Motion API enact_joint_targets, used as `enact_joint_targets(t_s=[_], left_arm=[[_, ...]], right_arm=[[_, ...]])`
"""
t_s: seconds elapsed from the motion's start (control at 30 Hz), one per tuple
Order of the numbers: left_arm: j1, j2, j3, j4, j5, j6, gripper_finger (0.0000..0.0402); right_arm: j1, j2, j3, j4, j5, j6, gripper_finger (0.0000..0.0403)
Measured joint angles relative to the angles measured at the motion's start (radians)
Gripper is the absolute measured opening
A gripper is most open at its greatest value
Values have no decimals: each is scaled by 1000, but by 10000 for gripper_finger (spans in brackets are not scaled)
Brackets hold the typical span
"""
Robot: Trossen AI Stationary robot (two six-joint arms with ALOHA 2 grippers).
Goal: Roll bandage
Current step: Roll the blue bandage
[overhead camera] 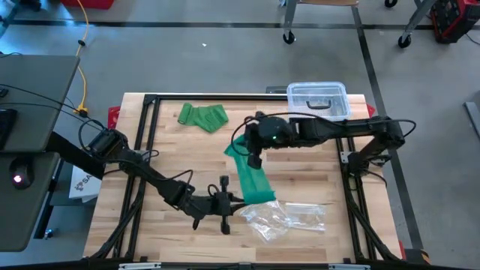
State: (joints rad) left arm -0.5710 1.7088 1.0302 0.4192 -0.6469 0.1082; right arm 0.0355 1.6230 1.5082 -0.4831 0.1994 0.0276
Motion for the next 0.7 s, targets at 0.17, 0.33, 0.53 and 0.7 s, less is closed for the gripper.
enact_joint_targets(t_s=[0.17,0.33,0.53,0.7], left_arm=[[-38,0,0,-4,9,-29,1],[-70,0,0,-5,-25,-59,1],[-92,0,-1,-4,-104,-80,2],[-92,0,-1,-4,-107,-107,3]], right_arm=[[0,26,0,-126,-34,18,145],[-19,20,0,-269,-19,-3,175],[-28,-15,0,-377,6,-139,165],[17,-79,-1,-359,19,-248,153]])
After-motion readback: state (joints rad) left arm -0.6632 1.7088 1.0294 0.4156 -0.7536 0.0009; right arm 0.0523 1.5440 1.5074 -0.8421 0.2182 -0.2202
